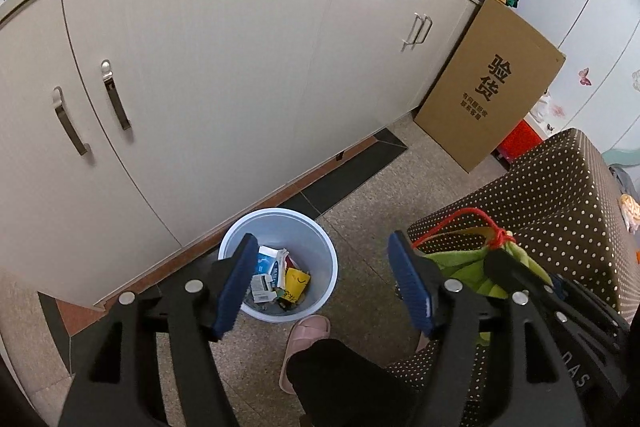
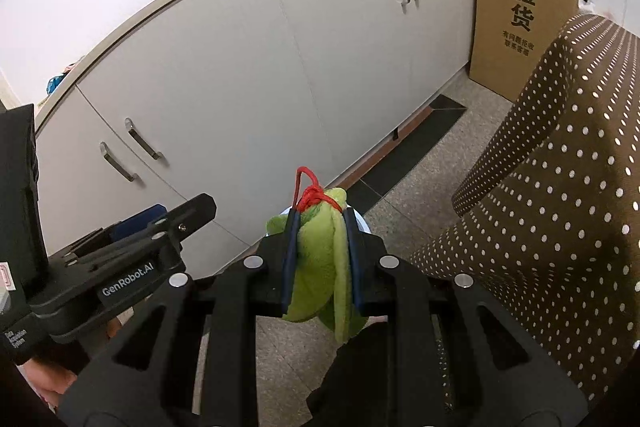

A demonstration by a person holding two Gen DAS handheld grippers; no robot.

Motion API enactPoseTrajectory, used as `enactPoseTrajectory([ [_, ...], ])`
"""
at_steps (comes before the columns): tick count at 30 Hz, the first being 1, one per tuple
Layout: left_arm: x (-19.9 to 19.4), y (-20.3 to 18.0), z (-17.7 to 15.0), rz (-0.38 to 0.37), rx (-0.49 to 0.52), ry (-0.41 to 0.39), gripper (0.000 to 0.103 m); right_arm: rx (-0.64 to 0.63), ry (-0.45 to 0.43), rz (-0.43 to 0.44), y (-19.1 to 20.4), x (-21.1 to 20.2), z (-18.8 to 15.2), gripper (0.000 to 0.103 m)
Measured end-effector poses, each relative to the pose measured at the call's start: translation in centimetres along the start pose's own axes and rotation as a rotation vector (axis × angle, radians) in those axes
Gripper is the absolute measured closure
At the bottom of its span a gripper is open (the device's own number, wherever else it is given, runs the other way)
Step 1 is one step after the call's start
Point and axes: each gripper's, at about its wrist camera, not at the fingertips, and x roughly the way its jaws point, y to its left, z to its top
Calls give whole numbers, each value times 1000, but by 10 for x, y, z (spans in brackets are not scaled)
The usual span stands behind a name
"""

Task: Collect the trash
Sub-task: 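Open the right tool to drop the green plush into the basket, then move both open tools back over the polka-dot table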

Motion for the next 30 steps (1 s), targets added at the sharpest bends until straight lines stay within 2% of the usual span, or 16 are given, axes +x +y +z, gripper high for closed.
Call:
enactPoseTrajectory([
  [5, -5, 13, 4, 19, -27, -24, 35, -7, -7, 19, 11, 5, 6, 81],
  [9, -15, 27, 8, 43, -78, -77, 34, 10, -59, 69, 21, 12, 17, 78],
  [10, -18, 33, 9, 60, -98, -92, 34, 21, -63, 99, 23, 17, 20, 71],
  [11, -20, 36, 10, 75, -110, -101, 34, 28, -69, 124, 24, 20, 23, 60],
  [12, -21, 38, 12, 88, -116, -108, 34, 35, -79, 122, 26, 24, 25, 28],
  [13, -23, 42, 13, 100, -119, -113, 33, 40, -91, 122, 26, 25, 26, 25],
  [18, -25, 44, 15, 100, -127, -109, 33, 31, -85, 116, 26, 24, 23, 25],
  [23, -28, 27, 13, 75, -99, -104, 33, 30, -75, 81, 18, 15, 19, 25],
  [30, -49, -3, 12, 47, -55, -137, 33, 43, -133, 50, 1, -27, 23, 25],
])
